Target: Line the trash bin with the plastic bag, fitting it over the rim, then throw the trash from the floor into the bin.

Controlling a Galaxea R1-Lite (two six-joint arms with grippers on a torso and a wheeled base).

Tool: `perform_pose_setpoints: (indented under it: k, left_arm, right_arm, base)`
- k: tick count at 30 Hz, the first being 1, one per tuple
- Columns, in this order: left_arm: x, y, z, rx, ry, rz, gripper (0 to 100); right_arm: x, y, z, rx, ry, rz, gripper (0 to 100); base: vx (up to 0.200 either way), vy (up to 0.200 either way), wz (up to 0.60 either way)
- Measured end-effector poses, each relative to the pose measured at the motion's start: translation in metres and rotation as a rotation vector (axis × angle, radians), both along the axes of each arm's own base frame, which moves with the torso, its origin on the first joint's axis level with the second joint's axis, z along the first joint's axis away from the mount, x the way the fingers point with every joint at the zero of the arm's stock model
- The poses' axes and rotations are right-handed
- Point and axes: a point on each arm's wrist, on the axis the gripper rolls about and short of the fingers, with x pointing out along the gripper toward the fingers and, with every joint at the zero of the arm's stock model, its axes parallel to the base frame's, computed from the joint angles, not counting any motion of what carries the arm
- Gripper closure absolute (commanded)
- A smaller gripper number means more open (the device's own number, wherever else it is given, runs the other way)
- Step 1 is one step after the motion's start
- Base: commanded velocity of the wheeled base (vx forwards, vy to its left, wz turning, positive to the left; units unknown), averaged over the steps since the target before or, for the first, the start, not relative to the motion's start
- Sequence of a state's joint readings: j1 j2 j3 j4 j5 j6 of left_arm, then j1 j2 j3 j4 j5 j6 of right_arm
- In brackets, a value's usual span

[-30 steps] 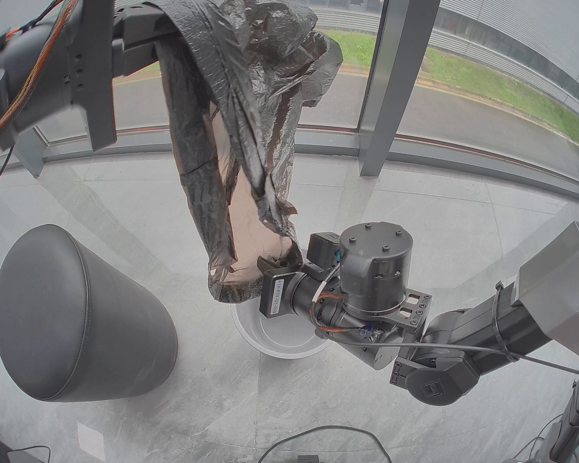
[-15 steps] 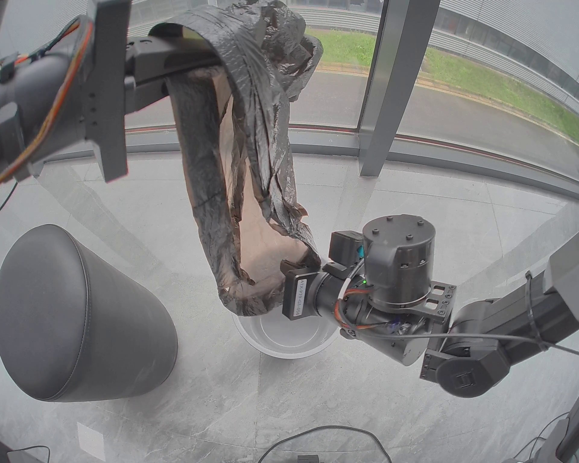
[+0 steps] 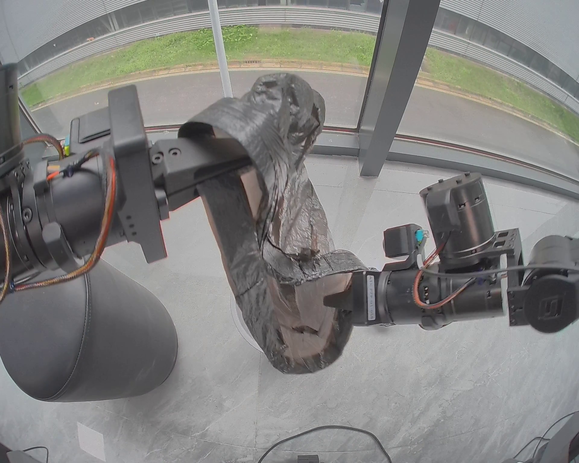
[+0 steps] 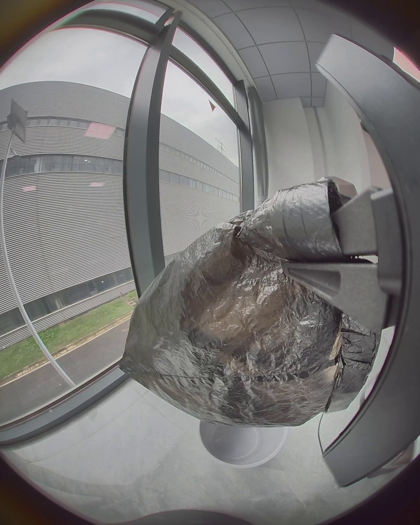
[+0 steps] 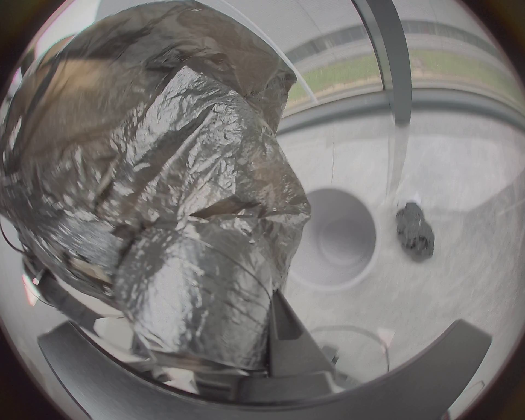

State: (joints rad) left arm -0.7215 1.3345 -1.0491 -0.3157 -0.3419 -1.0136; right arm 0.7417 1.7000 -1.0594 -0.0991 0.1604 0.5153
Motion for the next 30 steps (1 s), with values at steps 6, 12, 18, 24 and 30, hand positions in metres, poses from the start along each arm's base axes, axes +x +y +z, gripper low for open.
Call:
perform_pose_setpoints:
  k: [6,12,18,24,30]
  left_arm:
    - [0.003,0.002,-0.019,0.023,0.023,-0.031,100]
    - [0.011,0.003,-0.046,0.074,0.09,-0.027,100]
    - [0.02,0.002,-0.073,0.131,0.171,-0.004,100]
    - [0.022,0.002,-0.091,0.172,0.226,-0.001,100]
    - [0.02,0.003,-0.105,0.203,0.264,-0.003,100]
  right_arm:
    - [0.005,-0.022,0.03,0.119,0.194,0.071,100]
    - [0.014,-0.041,0.05,0.193,0.252,0.036,100]
    - [0.015,-0.044,0.048,0.185,0.315,0.026,100]
    - [0.019,-0.042,0.036,0.145,0.383,0.017,100]
    - [0.023,-0.035,0.023,0.111,0.43,0.021,100]
  base:
    - [0.0,0.0,0.0]
    - [0.0,0.0,0.0]
    - [0.0,0.0,0.0]
    - [0.0,0.0,0.0]
    - [0.0,0.0,0.0]
